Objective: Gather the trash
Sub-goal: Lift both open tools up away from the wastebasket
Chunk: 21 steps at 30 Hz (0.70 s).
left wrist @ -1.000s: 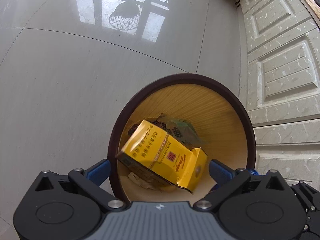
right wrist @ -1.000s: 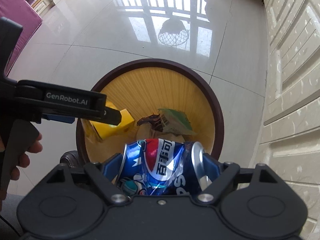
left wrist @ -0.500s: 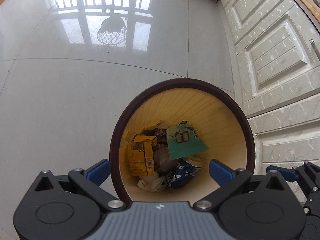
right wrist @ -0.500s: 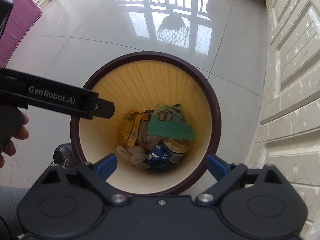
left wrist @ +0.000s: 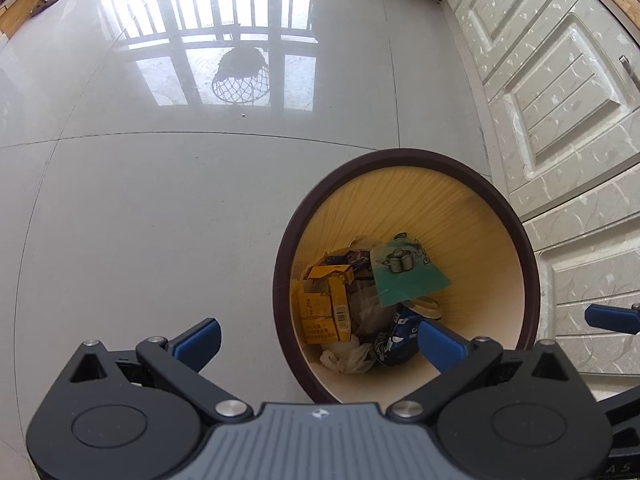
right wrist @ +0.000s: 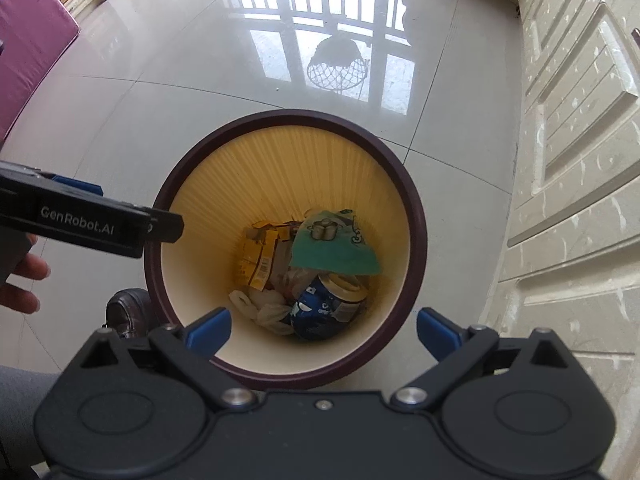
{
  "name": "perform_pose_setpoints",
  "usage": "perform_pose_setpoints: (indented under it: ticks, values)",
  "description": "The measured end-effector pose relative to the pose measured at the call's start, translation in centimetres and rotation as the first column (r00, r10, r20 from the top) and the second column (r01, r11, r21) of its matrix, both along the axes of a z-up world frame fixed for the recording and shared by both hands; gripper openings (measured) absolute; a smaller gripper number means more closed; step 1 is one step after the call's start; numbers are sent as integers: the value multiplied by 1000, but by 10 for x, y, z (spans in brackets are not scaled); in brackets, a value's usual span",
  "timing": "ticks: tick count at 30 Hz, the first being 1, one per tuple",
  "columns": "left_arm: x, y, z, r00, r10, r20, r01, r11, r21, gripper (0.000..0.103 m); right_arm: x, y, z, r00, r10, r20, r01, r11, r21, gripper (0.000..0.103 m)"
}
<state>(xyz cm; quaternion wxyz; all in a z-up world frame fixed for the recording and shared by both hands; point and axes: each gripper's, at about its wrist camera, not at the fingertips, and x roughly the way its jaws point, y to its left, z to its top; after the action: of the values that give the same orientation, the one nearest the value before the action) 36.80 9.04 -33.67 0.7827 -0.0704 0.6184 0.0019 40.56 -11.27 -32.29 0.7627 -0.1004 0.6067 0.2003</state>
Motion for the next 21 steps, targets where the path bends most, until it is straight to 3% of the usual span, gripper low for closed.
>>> perform_pose_setpoints:
  ticks: [5, 11, 21]
  values:
    - [-13, 6, 21, 999, 18, 39, -18, 1000, -11, 103, -8, -6, 20, 997, -46, 56, 46, 999, -4, 103]
    - [-37, 9, 60, 995, 13, 99, -20, 997, 69, 103, -17, -14, 61, 978, -147, 149, 152, 988, -26, 103]
    - [-83, 11, 132, 978, -3, 211, -10, 998, 57, 103, -57, -31, 134, 946, -234, 224, 230, 972, 41, 103]
